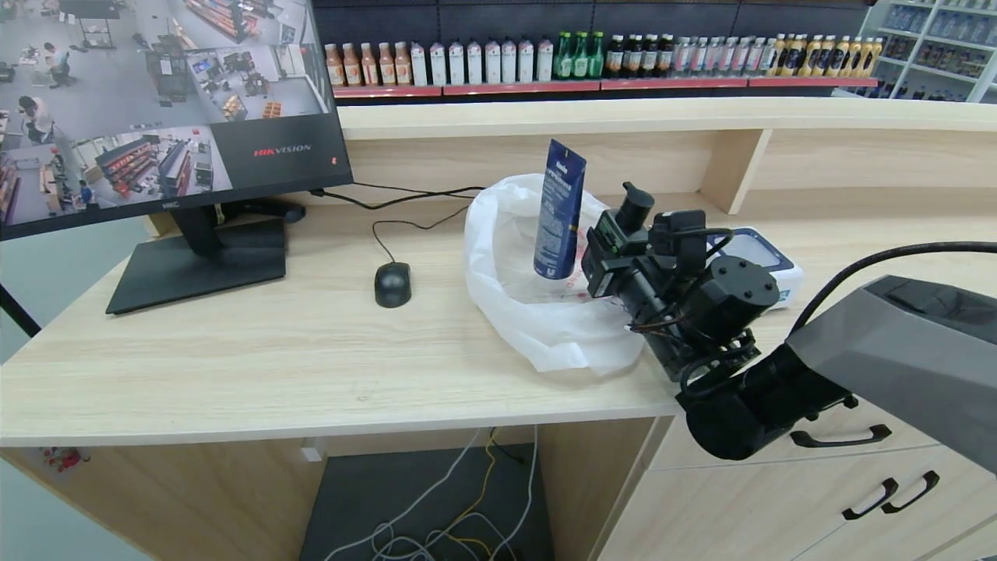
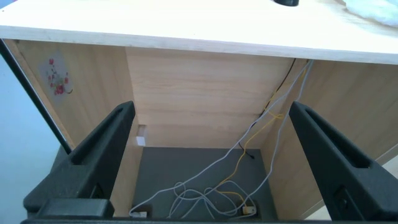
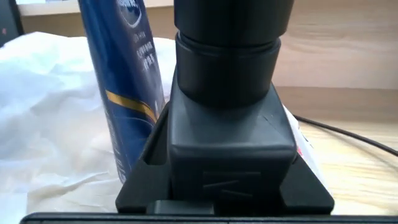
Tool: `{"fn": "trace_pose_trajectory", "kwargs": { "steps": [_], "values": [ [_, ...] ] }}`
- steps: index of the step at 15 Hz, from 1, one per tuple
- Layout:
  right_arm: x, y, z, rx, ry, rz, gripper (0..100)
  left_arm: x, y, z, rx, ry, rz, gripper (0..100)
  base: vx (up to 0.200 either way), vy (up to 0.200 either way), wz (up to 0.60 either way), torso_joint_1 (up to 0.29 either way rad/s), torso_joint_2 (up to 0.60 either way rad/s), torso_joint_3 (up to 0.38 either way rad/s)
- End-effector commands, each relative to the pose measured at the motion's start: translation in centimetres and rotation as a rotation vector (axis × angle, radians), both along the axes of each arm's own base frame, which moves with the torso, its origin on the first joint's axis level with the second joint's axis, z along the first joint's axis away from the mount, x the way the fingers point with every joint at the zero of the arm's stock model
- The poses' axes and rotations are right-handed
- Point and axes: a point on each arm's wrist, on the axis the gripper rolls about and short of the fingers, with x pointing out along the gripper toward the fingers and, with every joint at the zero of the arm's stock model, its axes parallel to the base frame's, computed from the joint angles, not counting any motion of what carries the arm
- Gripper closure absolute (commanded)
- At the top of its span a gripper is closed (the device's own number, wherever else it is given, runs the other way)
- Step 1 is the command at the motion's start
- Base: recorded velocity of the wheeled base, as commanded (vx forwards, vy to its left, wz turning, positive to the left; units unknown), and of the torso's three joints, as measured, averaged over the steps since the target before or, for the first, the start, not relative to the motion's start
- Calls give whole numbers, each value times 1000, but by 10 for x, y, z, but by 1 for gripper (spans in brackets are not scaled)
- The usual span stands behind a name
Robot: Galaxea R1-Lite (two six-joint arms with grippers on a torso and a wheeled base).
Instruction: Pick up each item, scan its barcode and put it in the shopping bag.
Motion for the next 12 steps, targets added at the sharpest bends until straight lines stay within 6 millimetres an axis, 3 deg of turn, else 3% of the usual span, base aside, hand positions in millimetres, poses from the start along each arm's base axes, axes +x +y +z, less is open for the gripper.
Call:
{"fn": "trace_pose_trajectory", "kwargs": {
  "steps": [1,12],
  "values": [
    [4,-1,-7,-4,16,-9,100,0,0,0,0,0,1,0,0,0,0,0,0,0],
    [14,-2,-21,7,79,-17,100,0,0,0,0,0,1,0,0,0,0,0,0,0]
  ]
}}
